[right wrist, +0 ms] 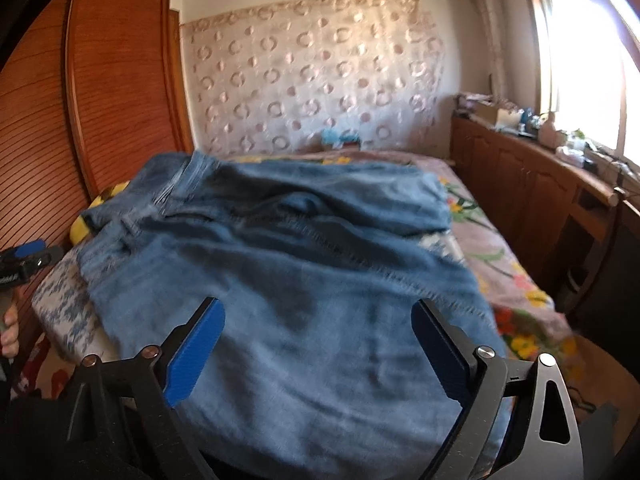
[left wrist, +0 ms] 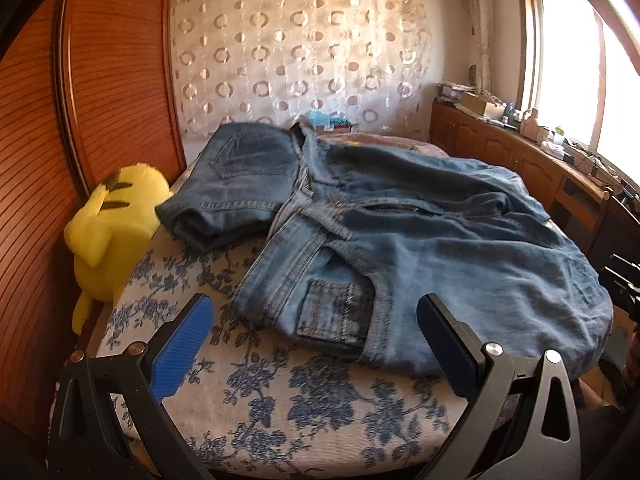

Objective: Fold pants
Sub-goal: 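Lower the right gripper onto the jeans leg and close on the fabric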

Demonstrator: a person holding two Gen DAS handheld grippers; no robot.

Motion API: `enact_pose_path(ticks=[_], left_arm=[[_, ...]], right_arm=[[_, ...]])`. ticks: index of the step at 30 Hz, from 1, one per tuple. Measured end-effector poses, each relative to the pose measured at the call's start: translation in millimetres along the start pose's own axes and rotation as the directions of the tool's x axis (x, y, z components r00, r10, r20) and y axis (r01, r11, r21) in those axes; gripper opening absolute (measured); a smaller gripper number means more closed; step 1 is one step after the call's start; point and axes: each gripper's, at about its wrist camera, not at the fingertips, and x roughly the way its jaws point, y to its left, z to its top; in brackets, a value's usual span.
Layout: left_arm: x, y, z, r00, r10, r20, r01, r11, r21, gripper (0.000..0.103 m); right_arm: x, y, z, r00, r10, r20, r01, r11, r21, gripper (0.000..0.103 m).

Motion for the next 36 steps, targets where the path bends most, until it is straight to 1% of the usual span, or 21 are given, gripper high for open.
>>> enact_pose_path(ticks=[2, 3, 4, 8, 13, 15, 18, 21, 22, 24, 26, 27, 28, 29, 32, 36], left_arm=[[4.4, 5.4, -3.4, 1.000, 0.006, -0.015, -0.006, 1.000, -0.009, 0.102], [6.7, 7.3, -5.2, 1.000, 0.009, -0.022, -0.009, 1.000, -0.012, 0.102], [8.4, 8.4, -6.4, 1.000, 0.011, -0.029, -0.011, 1.000, -0.014, 0.102], [13.0, 15.1, -11.6, 0.999, 0.019, -0.044, -0.020, 1.000, -0.024, 0.102], [20.4, 22.3, -16.1, 0.998, 0.023, -0.064, -0.025, 0.999, -0.030, 0.102], [26.1, 24.7, -17.4, 0.997, 0.036, -0.072, -0.037, 0.999, -0.023, 0.102], [34.7, 28.1, -17.7, 0.995, 0.050, -0.088, -0.051, 0.999, -0.012, 0.100], [43.7, 32.0, -16.7, 0.993, 0.042, -0.106, -0.043, 0.999, -0.010, 0.097], [46.2, 33.7, -15.9, 0.993, 0.037, -0.112, -0.038, 0.999, -0.012, 0.096], [49.9, 36.9, -14.9, 0.992, 0.029, -0.120, -0.031, 0.999, -0.016, 0.093], [52.3, 39.9, -13.1, 0.992, 0.020, -0.125, -0.023, 0.999, -0.022, 0.091], [53.6, 41.7, -12.2, 0.992, 0.014, -0.125, -0.018, 0.999, -0.028, 0.090], [54.8, 43.6, -11.3, 0.992, 0.009, -0.124, -0.013, 0.999, -0.034, 0.089], [55.7, 45.6, -10.3, 0.992, 0.011, -0.125, -0.016, 0.999, -0.041, 0.089], [60.2, 48.6, -7.4, 0.991, 0.004, -0.133, -0.010, 0.999, -0.049, 0.086], [65.3, 53.8, -4.3, 0.989, -0.039, -0.143, 0.029, 0.997, -0.074, 0.077]], right_arm=[[0.7, 8.4, 0.5, 0.999, 0.033, -0.024, -0.033, 0.999, -0.011, 0.088], [-1.2, 5.7, 0.5, 0.999, 0.044, -0.032, -0.045, 0.999, -0.014, 0.087], [-0.5, 10.1, 1.4, 0.997, 0.063, -0.044, -0.064, 0.998, -0.023, 0.083], [1.2, 32.3, 1.0, 0.985, 0.144, -0.091, -0.149, 0.987, -0.058, 0.074], [-0.9, 46.6, 0.5, 0.968, 0.197, -0.153, -0.214, 0.971, -0.102, 0.066], [3.4, 43.1, 3.0, 0.962, 0.209, -0.175, -0.230, 0.967, -0.110, 0.061], [3.9, 43.3, -2.5, 0.958, 0.213, -0.194, -0.238, 0.964, -0.118, 0.055], [5.0, 44.3, -6.0, 0.953, 0.219, -0.211, -0.249, 0.960, -0.128, 0.047], [3.1, 45.7, -6.2, 0.955, 0.212, -0.208, -0.244, 0.960, -0.140, 0.046], [6.3, 45.8, -3.8, 0.956, 0.205, -0.211, -0.242, 0.956, -0.167, 0.037], [4.0, 46.6, -3.2, 0.963, 0.169, -0.210, -0.213, 0.954, -0.210, 0.023], [7.5, 46.5, -3.9, 0.964, 0.163, -0.208, -0.208, 0.954, -0.217, 0.019], [6.9, 45.8, -4.4, 0.964, 0.165, -0.208, -0.210, 0.954, -0.216, 0.011], [7.6, 44.0, -4.3, 0.964, 0.167, -0.208, -0.211, 0.954, -0.213, 0.007], [12.9, 43.4, -3.8, 0.964, 0.171, -0.204, -0.214, 0.953, -0.215, 0.003], [10.5, 41.5, 3.2, 0.971, 0.174, -0.163, -0.206, 0.957, -0.206, 0.002]])
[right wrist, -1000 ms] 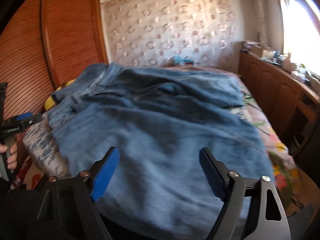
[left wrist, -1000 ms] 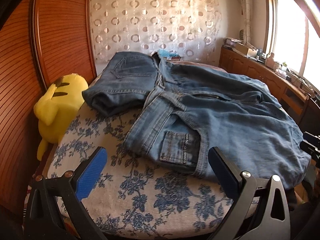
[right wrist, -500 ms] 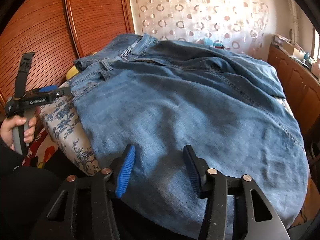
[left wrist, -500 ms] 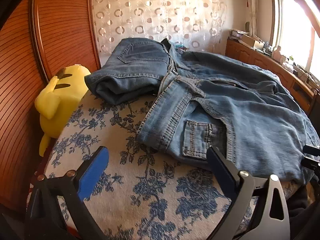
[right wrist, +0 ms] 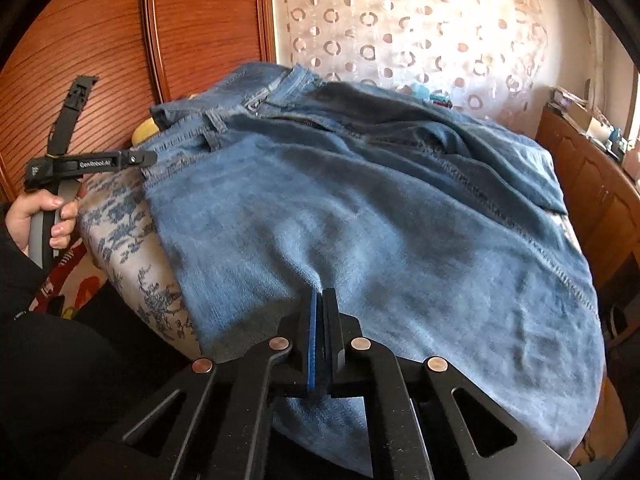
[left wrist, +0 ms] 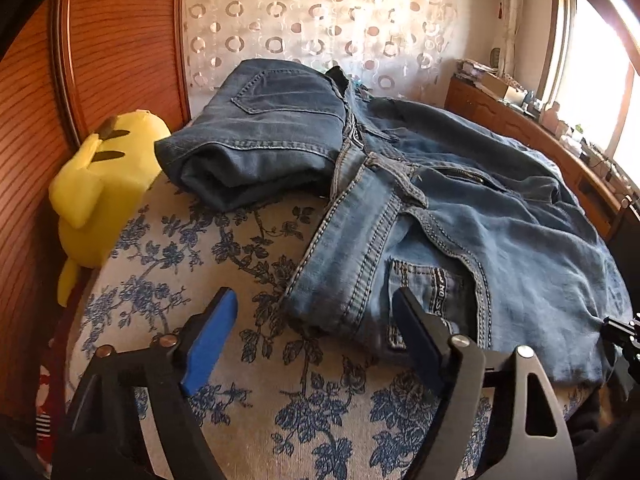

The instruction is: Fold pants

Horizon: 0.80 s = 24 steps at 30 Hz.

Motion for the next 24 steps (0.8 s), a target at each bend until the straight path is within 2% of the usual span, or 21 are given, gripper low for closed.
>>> enact_pose_path(ticks=[8, 11, 15, 24], left_arm=[[8.8, 3.6, 2.0, 0.999, -0.045, -0.008, 0.045, 0.999, -0.029, 0.062], [8.3, -1.8, 2.7, 0.998, -0.062, -0.009, 0.062, 0.998, -0.011, 0.044], [4.1, -6.8, 1.0, 0.996, -0.086, -0.016, 0.086, 0.996, 0.005, 0.029], [-52.5, -25.3, 3.3, 0.992, -0.116, 0.059, 0.112, 0.992, 0.066, 0.021]], right_arm=[[-22.0, -7.0, 18.7, 0.996, -0.015, 0.093, 0.014, 1.000, 0.014, 0.002], [-22.7, -9.9, 22.6, 0.995, -0.014, 0.099, 0.013, 1.000, 0.012, 0.002], [-24.1, -14.2, 26.4, 0.995, -0.023, 0.102, 0.022, 1.000, 0.010, 0.002], [-48.7, -21.2, 41.2, 0.987, -0.050, 0.153, 0.051, 0.999, -0.001, 0.002]])
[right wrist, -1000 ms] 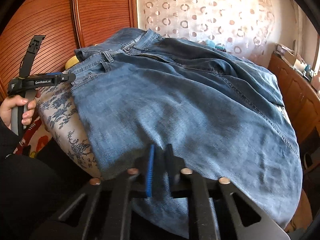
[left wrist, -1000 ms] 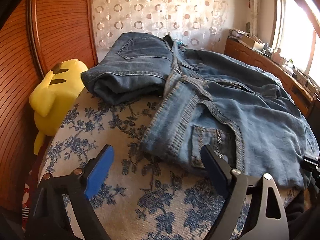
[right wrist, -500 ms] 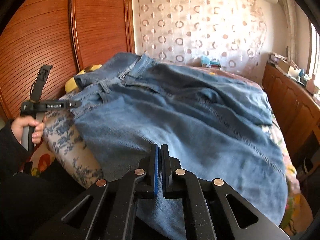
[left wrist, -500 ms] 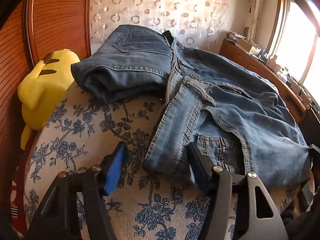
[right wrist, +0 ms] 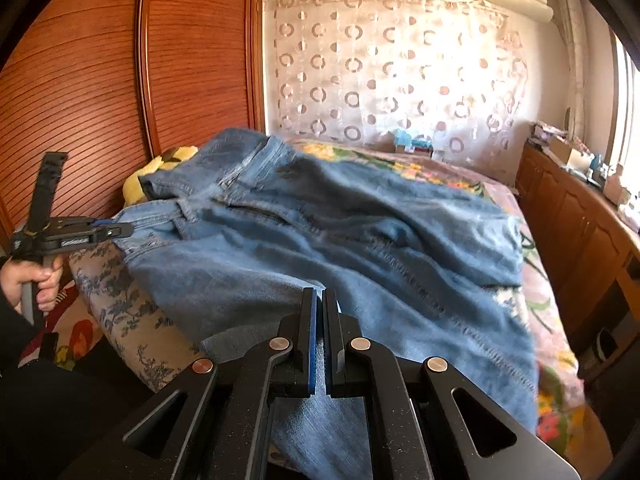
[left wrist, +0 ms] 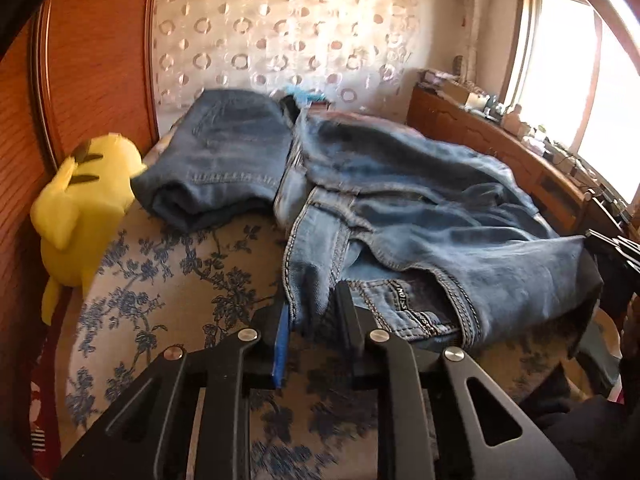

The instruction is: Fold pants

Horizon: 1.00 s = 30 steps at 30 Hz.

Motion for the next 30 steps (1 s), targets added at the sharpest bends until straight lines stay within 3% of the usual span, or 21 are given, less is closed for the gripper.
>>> enact_pose_path(ticks=[9, 15, 24, 27, 30], left_arm=[[-57.9, -14.2, 18.2, 0.996, -0.029, 0.088, 0.025, 0.999, 0.047, 0.021], [-71.6, -20.3, 20.9, 0.994, -0.031, 0.107, 0.023, 0.997, 0.076, 0.021], [-51.7, -19.0, 15.9, 0.997, -0.023, 0.077, 0.018, 0.997, 0.070, 0.021], [-48.3, -19.5, 13.5, 0.997, -0.019, 0.071, 0.014, 0.998, 0.068, 0.021], [-43.5, -21.9, 10.0, 0.998, -0.012, 0.063, 0.007, 0.997, 0.075, 0.021]], right_arm=[[-31.7, -3.3, 18.8, 0.996, -0.021, 0.084, 0.023, 1.000, -0.015, 0.000], [-44.2, -6.8, 32.8, 0.988, -0.019, 0.150, 0.028, 0.998, -0.055, 0.000], [10.2, -19.7, -15.3, 0.999, 0.041, -0.016, -0.041, 0.999, 0.004, 0.000], [24.2, -31.4, -39.0, 0.996, 0.005, -0.089, -0.002, 1.000, 0.029, 0.002], [28.4, -52.0, -63.8, 0.988, -0.040, -0.147, 0.050, 0.997, 0.065, 0.011]])
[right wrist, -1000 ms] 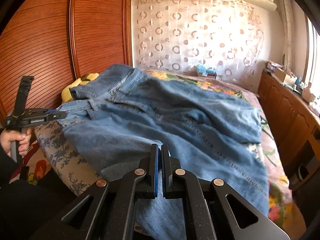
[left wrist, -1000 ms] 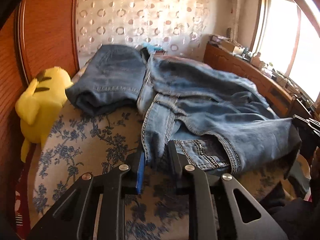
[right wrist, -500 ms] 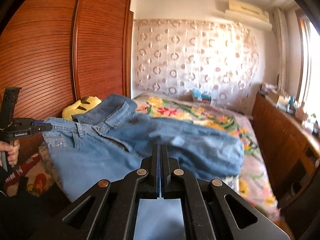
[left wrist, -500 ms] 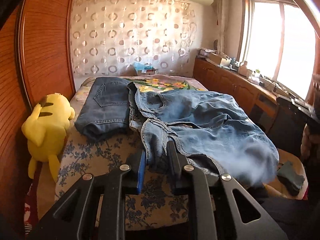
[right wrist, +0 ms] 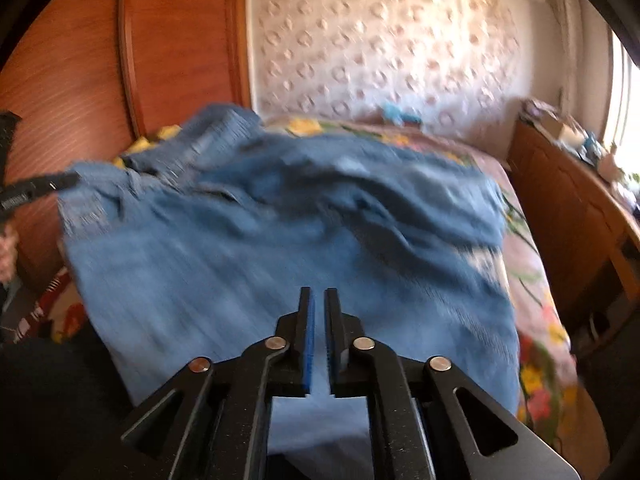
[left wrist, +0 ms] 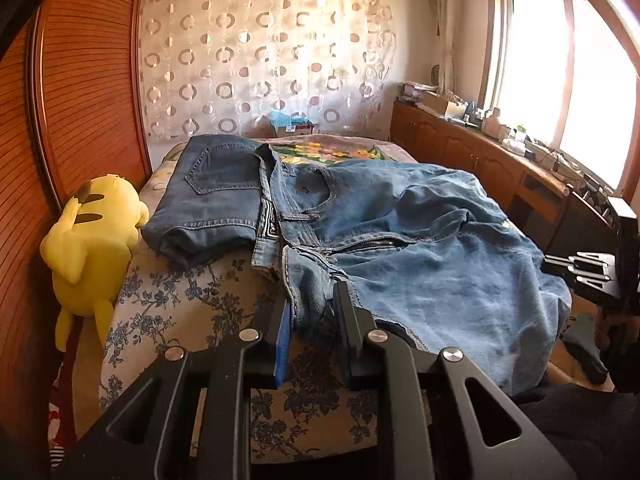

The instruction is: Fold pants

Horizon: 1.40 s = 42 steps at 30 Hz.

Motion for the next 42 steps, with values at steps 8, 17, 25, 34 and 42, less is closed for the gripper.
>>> enact_pose_path(ticks=[8, 17, 25, 34, 42], left_arm=[[11.3, -4.0, -4.0, 1.000, -0.005, -0.017, 0.005, 1.000, -0.004, 0.021], [18.6, -1.2, -9.6, 0.999, 0.002, -0.036, -0.003, 1.000, -0.015, 0.021], [20.6, 2.3, -13.1, 0.999, 0.000, -0.036, -0.001, 1.000, -0.028, 0.021], [-3.2, -0.6, -8.4, 0.999, -0.012, 0.047, 0.014, 0.999, -0.032, 0.021], [-17.5, -8.3, 18.9, 0.993, -0.028, 0.112, 0.028, 1.000, -0.002, 0.020]], right_arm=[[1.4, -44.1, -30.2, 0.994, -0.062, -0.091, 0.068, 0.995, 0.071, 0.042], [8.5, -41.2, -36.8, 0.991, -0.077, -0.108, 0.082, 0.996, 0.043, 0.043], [-16.3, -13.3, -53.0, 0.993, -0.092, -0.071, 0.091, 0.996, -0.013, 0.002], [-60.8, -33.9, -31.4, 0.993, -0.113, 0.022, 0.113, 0.994, 0.006, 0.001], [-90.5, -44.0, 15.0, 0.967, -0.176, 0.183, 0.184, 0.982, -0.030, 0.001]])
